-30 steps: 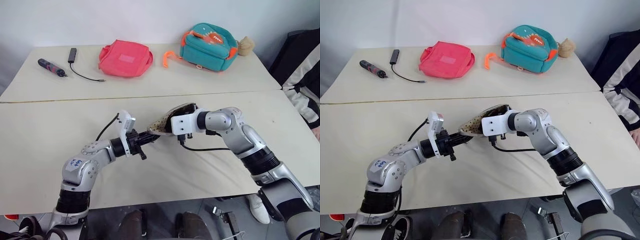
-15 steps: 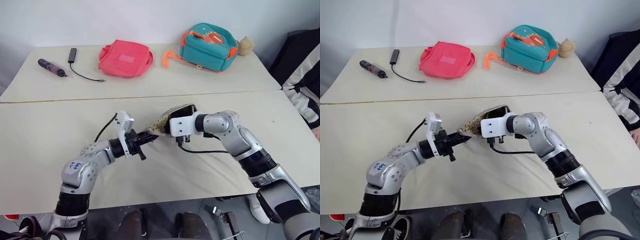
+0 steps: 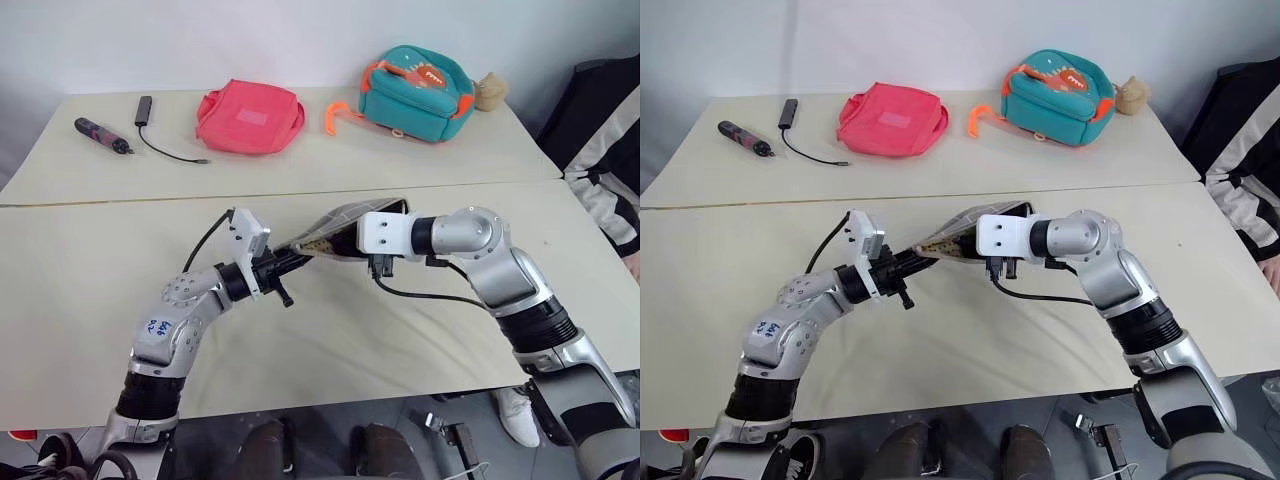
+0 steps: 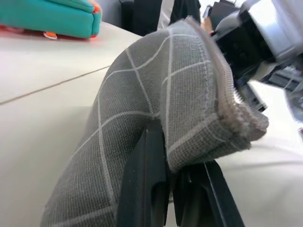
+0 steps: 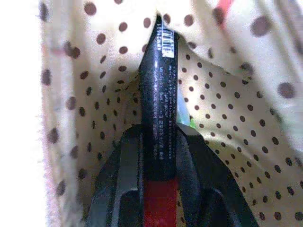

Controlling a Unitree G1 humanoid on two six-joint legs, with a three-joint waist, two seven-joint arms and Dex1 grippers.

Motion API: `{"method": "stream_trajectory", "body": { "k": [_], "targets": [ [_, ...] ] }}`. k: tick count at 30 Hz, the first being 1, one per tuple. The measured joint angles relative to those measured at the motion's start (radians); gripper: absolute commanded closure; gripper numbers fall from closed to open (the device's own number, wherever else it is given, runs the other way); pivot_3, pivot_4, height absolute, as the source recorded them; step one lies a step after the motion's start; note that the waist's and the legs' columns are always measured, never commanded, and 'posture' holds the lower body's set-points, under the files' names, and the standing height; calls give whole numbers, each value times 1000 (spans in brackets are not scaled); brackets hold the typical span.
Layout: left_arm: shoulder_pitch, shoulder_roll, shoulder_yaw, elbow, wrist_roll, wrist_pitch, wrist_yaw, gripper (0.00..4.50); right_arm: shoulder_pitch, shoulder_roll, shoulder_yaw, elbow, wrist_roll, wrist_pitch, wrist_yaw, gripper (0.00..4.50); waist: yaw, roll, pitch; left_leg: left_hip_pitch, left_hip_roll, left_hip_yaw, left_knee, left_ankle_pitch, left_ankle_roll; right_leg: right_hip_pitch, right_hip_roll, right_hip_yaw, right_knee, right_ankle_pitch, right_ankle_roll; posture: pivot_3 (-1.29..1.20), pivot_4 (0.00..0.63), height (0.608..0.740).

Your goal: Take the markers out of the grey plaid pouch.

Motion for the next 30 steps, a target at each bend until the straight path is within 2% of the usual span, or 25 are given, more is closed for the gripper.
{"method": "stream_trajectory", "body": {
  "k": [7,11,17,20,26,30],
  "targets": [
    [-5,-87,16,3,-63,116,71,4500,-10,-47,46,32,-118,-95,-30,3930,2,-1,1,0,0,0,1,0,0,0,-1,0,0,0,0,0,150,740],
    [-6,-43,13,0,-68,121,41,4500,-13,-49,64,39,-158,-125,-41,3931,-1,-1,1,0,0,0,0,0,0,0,0,0,0,0,0,0,150,740],
    [-6,-40,21,2,-70,108,17,4500,-10,-52,84,35,-177,-117,-7,3931,1,-1,1,0,0,0,1,0,0,0,0,0,0,0,0,0,150,740],
    [-7,-35,20,8,-54,79,4,4500,-2,-52,84,11,-172,-89,22,3931,2,-1,1,0,0,0,1,0,0,0,0,0,0,0,0,0,150,740],
    [-7,69,-57,14,86,-92,-89,4500,34,-49,83,-37,-148,-17,53,3931,0,-1,1,0,0,1,0,0,0,0,0,0,-1,0,0,0,150,740],
    [-11,80,-69,61,142,-200,-115,4500,34,-49,83,-48,-144,-5,62,3931,2,-1,1,0,0,0,0,0,0,0,-1,0,-2,0,0,0,150,740]
  ]
}}
